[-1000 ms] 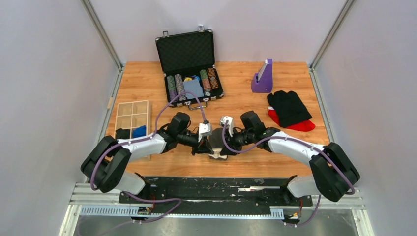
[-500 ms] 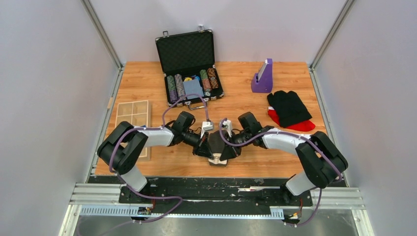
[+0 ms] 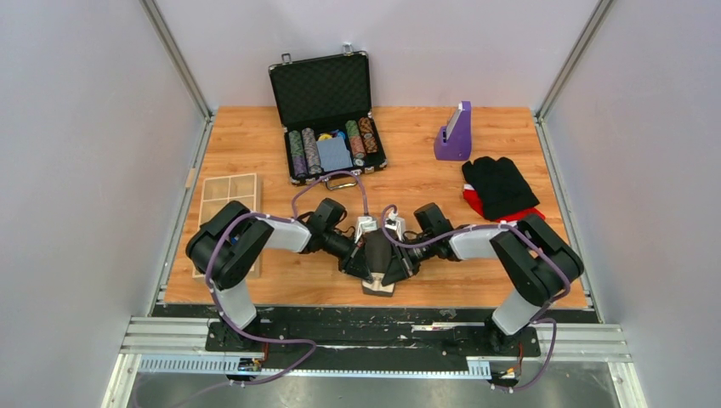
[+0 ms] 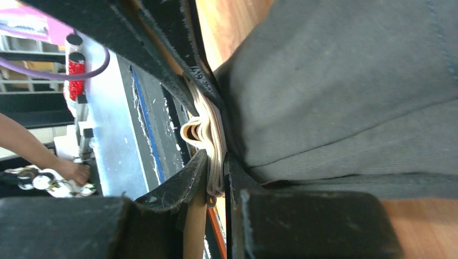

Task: Roll the underwear
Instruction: Roll the underwear to the corner of the board.

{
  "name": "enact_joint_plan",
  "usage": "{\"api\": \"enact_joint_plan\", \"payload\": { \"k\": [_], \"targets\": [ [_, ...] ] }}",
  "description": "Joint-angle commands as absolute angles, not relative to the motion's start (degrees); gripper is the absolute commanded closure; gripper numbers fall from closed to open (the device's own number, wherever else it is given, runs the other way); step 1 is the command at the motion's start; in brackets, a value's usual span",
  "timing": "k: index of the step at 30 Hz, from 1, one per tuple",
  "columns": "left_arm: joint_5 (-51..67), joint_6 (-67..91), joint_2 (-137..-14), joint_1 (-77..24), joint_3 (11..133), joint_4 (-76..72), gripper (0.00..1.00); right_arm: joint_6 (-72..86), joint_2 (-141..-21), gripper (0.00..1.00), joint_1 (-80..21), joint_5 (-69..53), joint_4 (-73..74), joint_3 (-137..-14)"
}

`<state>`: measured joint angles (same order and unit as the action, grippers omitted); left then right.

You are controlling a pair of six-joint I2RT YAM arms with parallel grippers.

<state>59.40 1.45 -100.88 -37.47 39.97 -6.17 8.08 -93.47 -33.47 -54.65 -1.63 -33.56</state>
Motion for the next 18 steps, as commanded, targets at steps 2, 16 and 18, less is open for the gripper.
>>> {"api": "enact_joint_plan", "payload": {
  "k": [2,16,18],
  "targets": [
    [51.69,3.15,-104.44,-37.43,40.24,-0.26,1.0,12.08,-100.06,1.0,-31.34,-56.52,-0.23,-35.3],
    [40.69,8.14,-84.77,-35.71,33.9,1.67,0.55,11.59,-114.7,1.0,-31.71,-54.04,11.38,-45.73],
    [39.21,7.36,-74.49,-35.5,34.42,5.54,0.49,11.51,-116.0,1.0,-31.81,-53.99,11.84,-46.48]
  ]
}}
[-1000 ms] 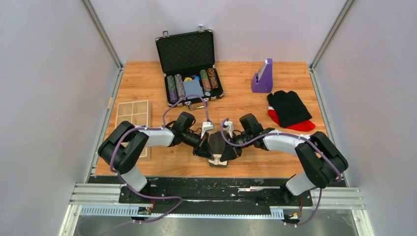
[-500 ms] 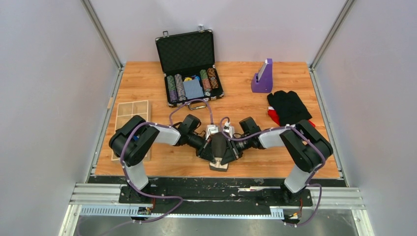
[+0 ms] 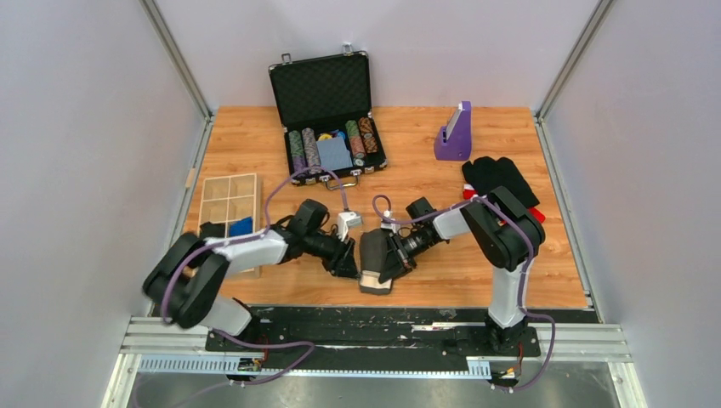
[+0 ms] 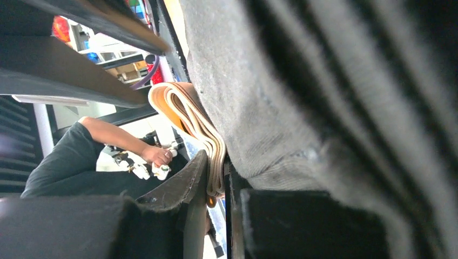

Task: Roll the underwear
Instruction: Roll the underwear to the corner of the board.

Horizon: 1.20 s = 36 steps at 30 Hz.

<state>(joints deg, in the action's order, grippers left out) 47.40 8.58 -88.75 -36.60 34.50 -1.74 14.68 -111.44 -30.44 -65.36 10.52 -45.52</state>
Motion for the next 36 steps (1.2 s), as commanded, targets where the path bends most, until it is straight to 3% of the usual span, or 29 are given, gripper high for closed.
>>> {"api": "enact_joint_plan", "payload": {
  "k": [1,6,11,15,27,36],
  "targets": [
    [38.76,6.97,-71.96,-35.51,34.83,6.81,0.48,11.39,-116.9,1.0,-31.79,-54.45,12.16,-46.99],
    [38.38,-12.6,-57.61,-42.27,37.26,12.44,0.44,9.93,-121.05,1.0,-31.9,-55.18,14.86,-50.43],
    [33.7,-43.55,-56.93,-51.01,31.91,10.62,0.41,9.12,-124.03,1.0,-31.24,-56.73,16.39,-52.36],
    [30.82,-54.79,-58.84,-54.67,26.41,5.03,0.41,8.62,-126.53,1.0,-30.94,-58.22,17.86,-53.74],
    [15.11,-56.24,-70.18,-63.91,23.29,-10.7,0.42,7.75,-131.05,1.0,-30.37,-62.24,20.87,-56.37],
    [10.46,-59.31,-71.85,-64.91,21.72,-9.14,0.47,7.42,-131.66,1.0,-29.99,-62.89,22.04,-56.91]
  ]
}}
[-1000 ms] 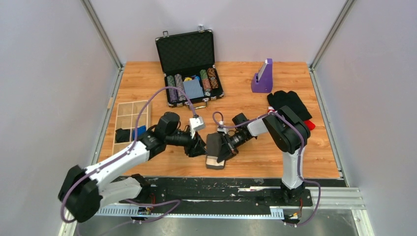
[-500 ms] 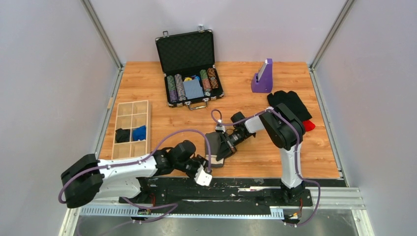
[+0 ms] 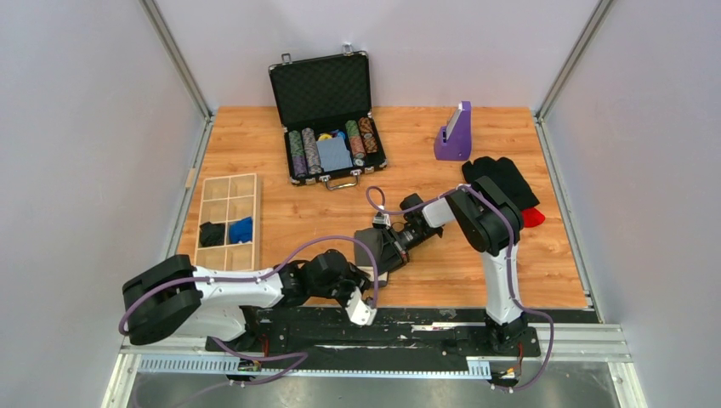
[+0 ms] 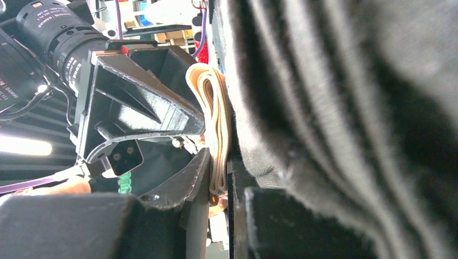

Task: Roll the underwear
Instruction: Roll the underwear to the corner of the board.

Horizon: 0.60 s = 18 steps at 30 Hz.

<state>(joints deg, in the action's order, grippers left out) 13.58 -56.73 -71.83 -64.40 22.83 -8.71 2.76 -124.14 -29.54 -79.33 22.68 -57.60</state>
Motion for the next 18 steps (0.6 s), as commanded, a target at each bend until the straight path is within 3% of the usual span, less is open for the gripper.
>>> {"api": "enact_joint_plan", "payload": {
  "k": [1,3,6,9,11,15,18],
  "targets": [
    [10.37,-59.45,-71.83,-64.98,21.67,-8.48,0.48,7.41,-131.64,1.0,-30.04,-62.85,21.98,-56.87],
    [10.03,-60.75,-71.85,-65.22,21.72,-7.06,0.53,7.48,-131.62,1.0,-30.01,-62.72,22.06,-56.93],
    [8.87,-59.36,-72.4,-65.39,23.93,-3.95,0.68,7.49,-131.5,0.98,-30.06,-62.01,22.06,-57.1],
    [7.42,-58.09,-73.47,-65.4,25.69,-1.52,0.86,7.45,-129.5,0.83,-30.06,-59.94,21.95,-56.81],
    [7.39,-57.04,-74.03,-65.41,27.11,0.36,0.92,6.81,-126.79,0.72,-30.01,-58.7,22.34,-57.0],
    [10.88,-56.04,-72.26,-65.3,28.77,5.21,1.0,2.98,-116.38,0.6,-26.94,-58.0,23.98,-58.11],
    [13.49,-56.1,-71.38,-64.83,29.82,8.23,1.0,0.37,-105.57,0.55,-22.75,-57.25,22.71,-57.34]
  ]
}}
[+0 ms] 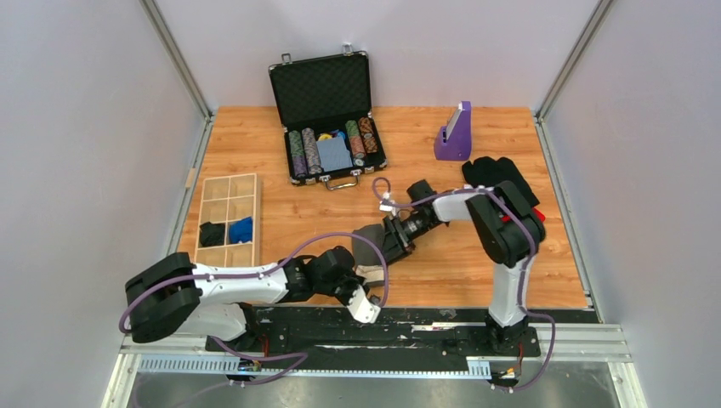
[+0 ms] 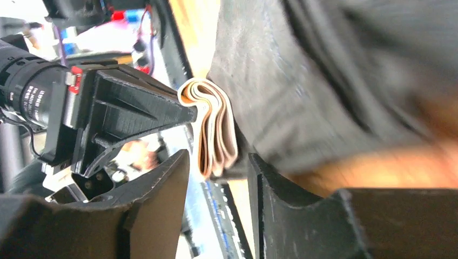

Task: Roll the underwear
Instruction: Roll the underwear to the corner of the board.

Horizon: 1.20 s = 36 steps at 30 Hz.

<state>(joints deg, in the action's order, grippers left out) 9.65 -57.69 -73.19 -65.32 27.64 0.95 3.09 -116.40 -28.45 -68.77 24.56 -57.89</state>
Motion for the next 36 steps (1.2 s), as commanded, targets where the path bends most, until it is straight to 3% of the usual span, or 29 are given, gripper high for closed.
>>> {"api": "enact_joint_plan", "payload": {
  "k": [1,7,12,16,19,23,36],
  "targets": [
    [15.37,-56.22,-71.24,-64.04,30.55,9.79,1.0,-1.77,-101.93,0.53,-21.09,-56.57,21.23,-56.62],
    [27.18,-57.75,-73.74,-58.39,35.44,16.5,1.0,-15.18,-73.29,0.48,-17.69,-50.99,8.69,-45.13],
    [34.34,-54.46,-77.32,-54.22,39.05,19.15,1.0,-38.28,-46.8,0.39,-32.99,-41.81,-3.65,-21.1],
    [39.54,-52.17,-78.69,-52.17,40.93,19.89,1.0,-47.7,-35.81,0.37,-48.31,-32.63,-4.36,-10.72],
    [41.38,-51.97,-79.5,-51.1,41.36,20.56,1.0,-50.26,-36.84,0.33,-53.71,-27.96,-10.16,-8.48],
    [44.47,-51.62,-81.06,-49.69,41.85,21.46,1.0,-48.4,-47.11,0.35,-55.97,-24.45,-13.58,-11.87],
    [49.78,-51.44,-86.6,-45.43,45.96,23.96,1.0,-44.74,-57.15,0.33,-56.66,-29.39,-20.31,-13.17]
  ]
}}
